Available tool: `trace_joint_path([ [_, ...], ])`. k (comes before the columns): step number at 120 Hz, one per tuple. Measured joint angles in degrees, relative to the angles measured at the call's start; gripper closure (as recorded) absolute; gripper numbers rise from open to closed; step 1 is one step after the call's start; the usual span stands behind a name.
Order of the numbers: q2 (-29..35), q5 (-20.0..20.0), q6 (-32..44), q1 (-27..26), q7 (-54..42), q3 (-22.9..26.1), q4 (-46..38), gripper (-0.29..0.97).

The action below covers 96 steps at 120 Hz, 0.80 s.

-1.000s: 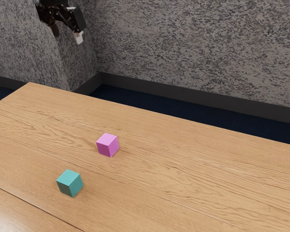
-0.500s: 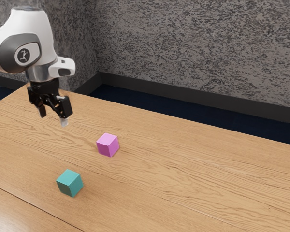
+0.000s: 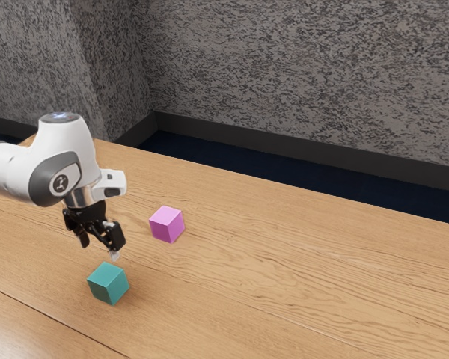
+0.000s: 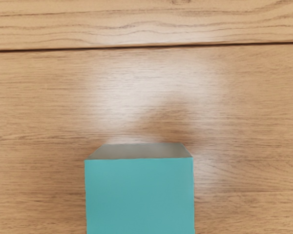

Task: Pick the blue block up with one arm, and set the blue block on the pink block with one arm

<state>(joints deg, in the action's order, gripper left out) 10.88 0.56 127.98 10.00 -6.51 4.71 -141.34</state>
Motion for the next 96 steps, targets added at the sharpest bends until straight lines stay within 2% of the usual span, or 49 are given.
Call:
trace_joint_path([
  [26, 0.1, 0.0, 7.1, 0.8, -1.0, 0.0, -5.9, 0.00],
  [96, -7.8, -0.1, 14.3, 1.2, -3.2, 0.0, -6.0, 0.00],
])
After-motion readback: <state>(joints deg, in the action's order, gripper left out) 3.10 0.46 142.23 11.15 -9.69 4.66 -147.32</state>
